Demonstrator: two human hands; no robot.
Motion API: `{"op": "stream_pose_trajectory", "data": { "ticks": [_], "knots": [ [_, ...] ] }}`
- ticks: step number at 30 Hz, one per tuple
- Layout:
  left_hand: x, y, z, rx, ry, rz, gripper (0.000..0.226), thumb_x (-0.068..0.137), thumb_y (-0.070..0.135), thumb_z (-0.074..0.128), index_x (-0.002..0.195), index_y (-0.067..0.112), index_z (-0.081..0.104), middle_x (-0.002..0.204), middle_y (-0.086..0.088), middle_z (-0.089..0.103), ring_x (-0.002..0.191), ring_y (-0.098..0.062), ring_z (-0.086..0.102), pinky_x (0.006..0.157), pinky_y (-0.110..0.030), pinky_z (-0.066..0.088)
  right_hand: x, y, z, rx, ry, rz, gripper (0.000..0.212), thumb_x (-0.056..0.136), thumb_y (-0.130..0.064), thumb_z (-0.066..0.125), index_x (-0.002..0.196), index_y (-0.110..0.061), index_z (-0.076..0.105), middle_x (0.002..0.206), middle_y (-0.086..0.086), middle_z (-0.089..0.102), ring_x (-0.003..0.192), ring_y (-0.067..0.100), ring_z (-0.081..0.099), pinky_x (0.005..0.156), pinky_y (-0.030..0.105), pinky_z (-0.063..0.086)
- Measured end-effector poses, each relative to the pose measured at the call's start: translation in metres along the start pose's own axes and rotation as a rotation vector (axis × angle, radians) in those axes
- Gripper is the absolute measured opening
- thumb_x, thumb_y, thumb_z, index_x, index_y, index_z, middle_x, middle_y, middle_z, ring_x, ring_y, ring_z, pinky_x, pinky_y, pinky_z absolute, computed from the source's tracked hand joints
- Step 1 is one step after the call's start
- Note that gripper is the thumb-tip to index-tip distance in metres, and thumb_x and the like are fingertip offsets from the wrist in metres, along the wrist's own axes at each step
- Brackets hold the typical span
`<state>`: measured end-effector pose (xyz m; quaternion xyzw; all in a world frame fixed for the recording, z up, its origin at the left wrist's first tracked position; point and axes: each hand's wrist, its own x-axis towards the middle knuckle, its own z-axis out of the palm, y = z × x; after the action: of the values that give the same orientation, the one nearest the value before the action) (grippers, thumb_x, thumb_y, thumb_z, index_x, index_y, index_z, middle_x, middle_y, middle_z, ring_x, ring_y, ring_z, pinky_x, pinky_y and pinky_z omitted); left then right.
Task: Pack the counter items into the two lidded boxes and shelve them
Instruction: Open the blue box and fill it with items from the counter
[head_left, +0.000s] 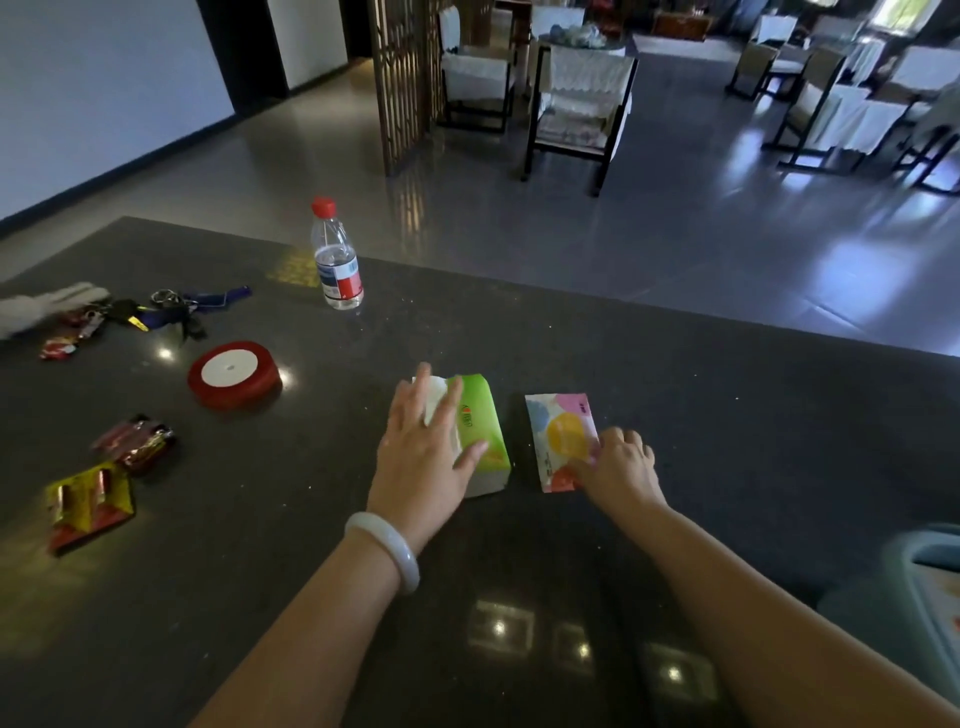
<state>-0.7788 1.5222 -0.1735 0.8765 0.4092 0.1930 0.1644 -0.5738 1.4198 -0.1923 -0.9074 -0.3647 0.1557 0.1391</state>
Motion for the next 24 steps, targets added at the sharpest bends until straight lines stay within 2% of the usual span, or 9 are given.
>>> {"op": "stream_pose_trajectory", "data": {
  "ticks": [3, 5, 7, 10, 12, 14, 17, 20, 24],
  "knots": [
    [0.011, 0.012, 0.002, -0.009, -0.101, -0.350, 0.094, 0.083, 0.069, 0.049, 0.152, 0.019, 0.008, 0.157, -0.017, 0.008, 0.142, -0.039, 0.016, 0.107, -0.051, 0.033, 0.011, -0.012, -0.001, -0.095, -0.047, 0.089, 0.066, 0.089, -0.044, 0.060, 0.138, -0.007, 0.038, 0.134, 0.012, 0.044, 0.123, 0.030, 0.041, 0.102, 0.039, 0.035],
    [0.020, 0.021, 0.006, -0.019, -0.221, -0.470, 0.105, 0.079, 0.077, 0.046, 0.153, 0.017, 0.003, 0.156, -0.019, 0.009, 0.140, -0.039, 0.019, 0.107, -0.052, 0.031, 0.017, -0.019, 0.001, -0.075, -0.064, 0.175, 0.075, 0.083, -0.045, 0.067, 0.139, -0.007, 0.035, 0.134, 0.014, 0.043, 0.124, 0.032, 0.041, 0.102, 0.039, 0.037],
    [0.028, 0.028, 0.011, -0.010, -0.277, -0.511, 0.109, 0.076, 0.080, 0.047, 0.153, 0.018, -0.001, 0.156, -0.020, 0.008, 0.140, -0.039, 0.021, 0.108, -0.052, 0.031, 0.022, -0.021, 0.004, -0.058, -0.075, 0.244, 0.086, 0.076, -0.047, 0.074, 0.139, -0.006, 0.033, 0.136, 0.016, 0.043, 0.126, 0.032, 0.042, 0.104, 0.038, 0.037],
    [0.029, 0.028, 0.017, 0.039, -0.296, -0.457, 0.110, 0.077, 0.072, 0.057, 0.152, 0.019, -0.004, 0.155, -0.020, 0.008, 0.138, -0.039, 0.024, 0.107, -0.052, 0.033, 0.029, -0.016, 0.006, 0.025, -0.129, 0.280, 0.092, 0.069, -0.045, 0.081, 0.137, -0.006, 0.032, 0.132, 0.015, 0.048, 0.124, 0.032, 0.046, 0.103, 0.039, 0.041],
    [0.031, 0.021, 0.015, 0.018, -0.342, -0.357, 0.109, 0.077, 0.066, 0.064, 0.152, 0.025, -0.003, 0.155, -0.016, 0.010, 0.138, -0.038, 0.024, 0.107, -0.052, 0.032, 0.031, -0.012, 0.004, 0.072, -0.203, 0.263, 0.083, 0.069, -0.043, 0.082, 0.131, -0.008, 0.040, 0.119, 0.012, 0.057, 0.109, 0.027, 0.058, 0.084, 0.035, 0.053],
    [0.035, 0.012, 0.008, 0.020, -0.436, -0.223, 0.109, 0.074, 0.061, 0.070, 0.152, 0.035, -0.002, 0.157, -0.010, 0.007, 0.140, -0.037, 0.021, 0.109, -0.052, 0.028, 0.031, -0.008, 0.001, 0.079, -0.258, 0.234, 0.071, 0.071, -0.040, 0.081, 0.124, -0.009, 0.047, 0.104, 0.007, 0.059, 0.094, 0.022, 0.063, 0.066, 0.029, 0.054],
    [0.042, 0.010, 0.005, 0.067, -0.497, -0.106, 0.119, 0.070, 0.058, 0.075, 0.147, 0.046, -0.014, 0.161, -0.004, -0.004, 0.145, -0.035, 0.007, 0.113, -0.054, 0.017, 0.034, -0.001, -0.001, 0.194, -0.220, 0.240, 0.061, 0.074, -0.031, 0.080, 0.121, -0.010, 0.048, 0.091, 0.001, 0.055, 0.083, 0.017, 0.062, 0.061, 0.030, 0.054],
    [0.043, 0.023, 0.014, 0.145, -0.432, -0.185, 0.135, 0.060, 0.074, 0.072, 0.147, 0.035, -0.023, 0.160, -0.012, -0.001, 0.145, -0.037, 0.006, 0.115, -0.055, 0.014, 0.036, 0.006, -0.001, 0.366, -0.163, 0.272, 0.051, 0.080, -0.023, 0.075, 0.122, -0.011, 0.049, 0.086, -0.001, 0.055, 0.072, 0.014, 0.060, 0.046, 0.024, 0.046],
    [0.036, 0.037, 0.032, 0.294, -0.382, -0.238, 0.139, 0.056, 0.078, 0.070, 0.151, 0.016, -0.010, 0.150, -0.013, 0.022, 0.136, -0.036, 0.028, 0.110, -0.055, 0.025, 0.038, 0.013, -0.002, 0.505, -0.099, 0.278, 0.039, 0.084, -0.019, 0.071, 0.117, -0.012, 0.052, 0.092, 0.000, 0.058, 0.068, 0.010, 0.057, 0.042, 0.019, 0.041]
  ]
}}
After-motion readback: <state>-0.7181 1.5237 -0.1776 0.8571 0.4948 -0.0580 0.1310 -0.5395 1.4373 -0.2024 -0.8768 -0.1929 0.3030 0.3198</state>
